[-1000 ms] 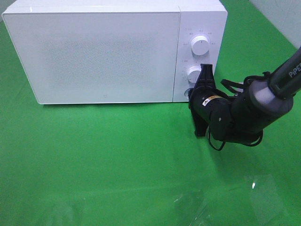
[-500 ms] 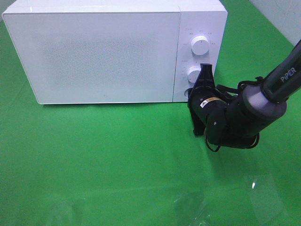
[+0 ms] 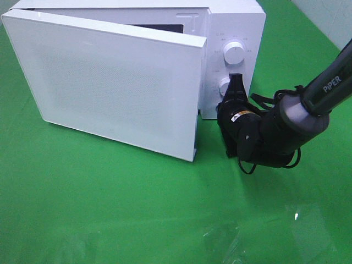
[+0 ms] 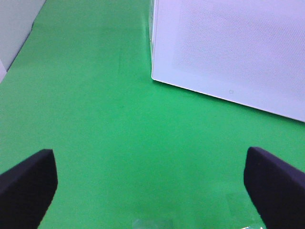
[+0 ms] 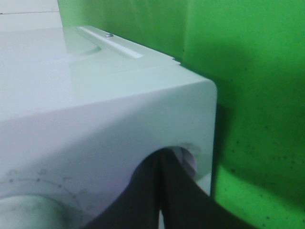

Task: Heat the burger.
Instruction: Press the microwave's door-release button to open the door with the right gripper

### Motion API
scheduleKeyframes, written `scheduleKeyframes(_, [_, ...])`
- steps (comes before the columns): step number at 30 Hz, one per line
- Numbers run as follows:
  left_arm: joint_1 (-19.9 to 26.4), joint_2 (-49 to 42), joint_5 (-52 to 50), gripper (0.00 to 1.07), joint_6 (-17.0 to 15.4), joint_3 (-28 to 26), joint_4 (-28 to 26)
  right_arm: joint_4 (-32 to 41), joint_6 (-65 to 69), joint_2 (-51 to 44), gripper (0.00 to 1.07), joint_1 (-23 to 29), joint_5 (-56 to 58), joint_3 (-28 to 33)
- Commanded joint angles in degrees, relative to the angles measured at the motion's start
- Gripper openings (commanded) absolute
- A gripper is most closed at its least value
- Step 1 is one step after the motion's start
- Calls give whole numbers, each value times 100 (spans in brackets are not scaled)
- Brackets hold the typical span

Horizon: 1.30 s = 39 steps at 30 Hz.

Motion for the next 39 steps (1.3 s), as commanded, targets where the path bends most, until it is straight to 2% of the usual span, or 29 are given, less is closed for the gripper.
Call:
scheduleKeyframes(1, [17,-103,-34,100,-6,23,-40,-23,-143,-143,0,-350,-1673,-584])
scheduleKeyframes(23, [17,-103,-34,100,-6,23,-40,63,-86,-281,0,-212,-481,-533])
scheduleKeyframes(32, [17,-103,-34,100,-6,23,-40,138,218,-453,0,-17,-327,126])
scheduleKeyframes(35, [17,-103,-34,100,-6,23,-40,115,212,-487,0,-17,-321,183])
scheduleKeyframes(39, [17,-103,-34,100,-6,23,-40,-183,212,-785,0,-17,183,476])
